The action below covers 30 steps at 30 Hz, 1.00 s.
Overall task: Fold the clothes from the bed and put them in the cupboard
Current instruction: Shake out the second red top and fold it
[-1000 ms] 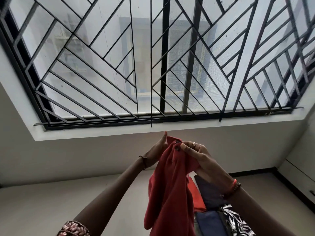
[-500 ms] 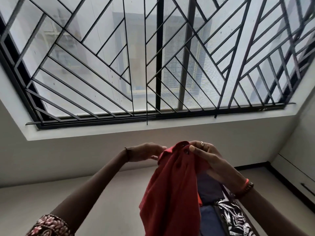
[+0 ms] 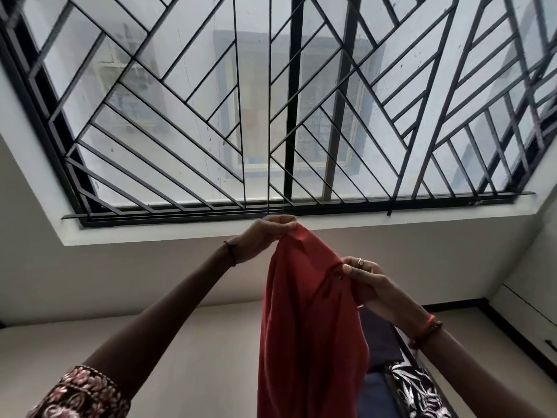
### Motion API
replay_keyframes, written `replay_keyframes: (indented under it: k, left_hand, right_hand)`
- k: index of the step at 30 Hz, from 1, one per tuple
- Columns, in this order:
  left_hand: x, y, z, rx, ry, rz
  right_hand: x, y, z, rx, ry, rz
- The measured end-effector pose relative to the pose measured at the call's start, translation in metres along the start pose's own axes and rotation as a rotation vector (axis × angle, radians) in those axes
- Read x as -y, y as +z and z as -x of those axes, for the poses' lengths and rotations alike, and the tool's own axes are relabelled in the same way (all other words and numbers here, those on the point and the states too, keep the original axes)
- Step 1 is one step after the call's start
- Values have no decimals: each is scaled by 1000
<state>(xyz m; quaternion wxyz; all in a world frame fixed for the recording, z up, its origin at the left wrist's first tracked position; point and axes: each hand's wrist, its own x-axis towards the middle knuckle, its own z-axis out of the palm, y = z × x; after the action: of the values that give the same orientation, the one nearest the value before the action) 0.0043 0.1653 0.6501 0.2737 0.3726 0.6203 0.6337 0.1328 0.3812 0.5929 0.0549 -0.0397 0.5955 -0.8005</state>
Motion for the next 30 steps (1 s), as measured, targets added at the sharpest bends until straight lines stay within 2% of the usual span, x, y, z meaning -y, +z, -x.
replay_keyframes:
  k: [3,7,10,13,17,22,23,25,27,30]
  left_hand:
    - [-17,13,-9,13,45,14]
    - [-36,22,-18,90,70,-188]
    - [-42,25,-23,208,37,-367]
    - [-41,23,-24,276,1,-499]
    - [-33,10,-17,193,7,-642]
    - [-13,-3,-7,142,11,-700]
    - [-10,-6,-6,98,46,-702]
    - [-4,-12,-3,-91,123,-682]
    - [-1,-12,4,-215,40,-688]
    - [15,-1,21,-66,-265,-560]
  right_hand:
    - [4,2,-7,82,20,77]
    - [21,17,-19,90,-51,282]
    - [35,32,-27,96,-137,457]
    - [47,37,-36,78,-124,518]
    - [49,33,-46,124,-18,447]
    - [44,33,-58,143,91,391]
    - [43,33,-60,137,116,377]
    - [38,33,-62,110,137,399]
    - [28,35,-62,65,131,409]
    - [16,38,-61,-22,100,319]
